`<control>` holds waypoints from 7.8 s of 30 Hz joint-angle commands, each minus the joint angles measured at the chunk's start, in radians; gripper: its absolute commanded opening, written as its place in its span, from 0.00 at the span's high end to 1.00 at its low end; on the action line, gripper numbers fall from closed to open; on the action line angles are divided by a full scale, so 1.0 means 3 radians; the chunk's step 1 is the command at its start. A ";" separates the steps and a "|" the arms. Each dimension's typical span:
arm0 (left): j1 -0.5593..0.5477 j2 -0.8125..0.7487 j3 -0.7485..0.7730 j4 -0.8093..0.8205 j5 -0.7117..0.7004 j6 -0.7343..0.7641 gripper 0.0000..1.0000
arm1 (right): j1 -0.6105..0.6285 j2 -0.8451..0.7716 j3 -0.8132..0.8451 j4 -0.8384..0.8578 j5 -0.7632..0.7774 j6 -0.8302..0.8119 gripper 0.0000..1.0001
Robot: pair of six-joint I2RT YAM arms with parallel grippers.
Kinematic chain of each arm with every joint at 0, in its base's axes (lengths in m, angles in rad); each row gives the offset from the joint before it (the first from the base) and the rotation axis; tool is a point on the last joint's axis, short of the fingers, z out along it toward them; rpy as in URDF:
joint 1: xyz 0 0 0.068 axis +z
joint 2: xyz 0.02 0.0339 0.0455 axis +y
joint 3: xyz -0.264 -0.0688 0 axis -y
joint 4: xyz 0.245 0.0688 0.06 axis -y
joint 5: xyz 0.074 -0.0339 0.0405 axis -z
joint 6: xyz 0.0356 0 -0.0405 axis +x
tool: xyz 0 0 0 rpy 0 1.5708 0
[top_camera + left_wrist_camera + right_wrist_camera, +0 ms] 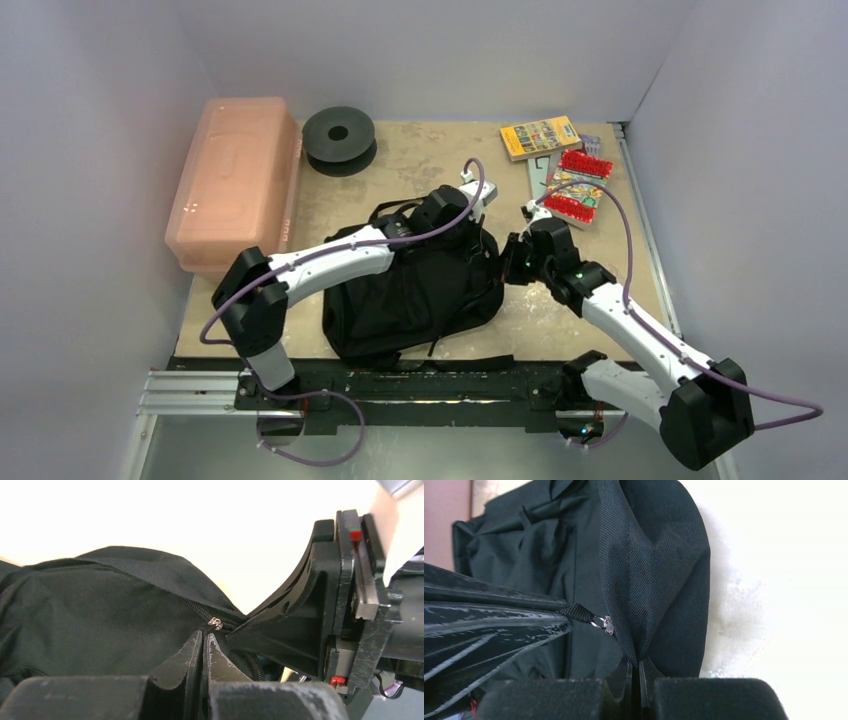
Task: Pack the student bag
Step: Unzip the student bag at the center of the board, then adjust the student bag at the center of the board.
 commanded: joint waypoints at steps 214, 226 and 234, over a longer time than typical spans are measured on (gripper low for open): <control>0.0764 0.0170 0.1188 -0.1207 0.0129 0.1403 1.00 | -0.1115 0.0802 0.0157 0.1179 -0.1021 0.0574 0.01; 0.0767 0.0124 0.1170 -0.1199 0.0522 0.0878 1.00 | -0.1860 0.0759 -0.0869 0.3841 0.0158 0.2039 0.01; 0.0733 0.0087 0.1096 -0.1188 0.0595 0.0874 1.00 | -0.2162 0.1920 -0.0817 0.4914 0.0265 0.2637 0.01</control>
